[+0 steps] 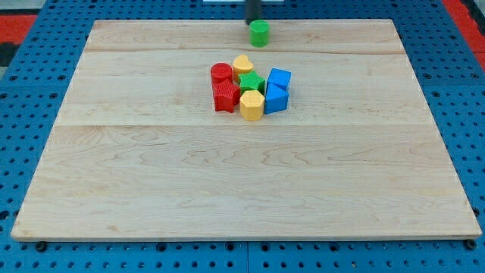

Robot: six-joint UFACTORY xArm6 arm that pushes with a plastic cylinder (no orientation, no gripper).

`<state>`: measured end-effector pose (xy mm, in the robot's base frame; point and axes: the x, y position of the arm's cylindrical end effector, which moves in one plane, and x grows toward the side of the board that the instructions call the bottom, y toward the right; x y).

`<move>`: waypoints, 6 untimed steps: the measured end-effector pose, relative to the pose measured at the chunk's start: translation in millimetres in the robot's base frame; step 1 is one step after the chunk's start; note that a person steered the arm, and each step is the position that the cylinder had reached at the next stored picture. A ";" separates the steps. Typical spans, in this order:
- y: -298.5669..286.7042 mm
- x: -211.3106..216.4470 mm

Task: Move green circle into the yellow heart

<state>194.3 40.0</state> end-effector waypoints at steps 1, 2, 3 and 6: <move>16.6 14.4; -8.2 31.0; -20.1 22.3; -8.1 69.0</move>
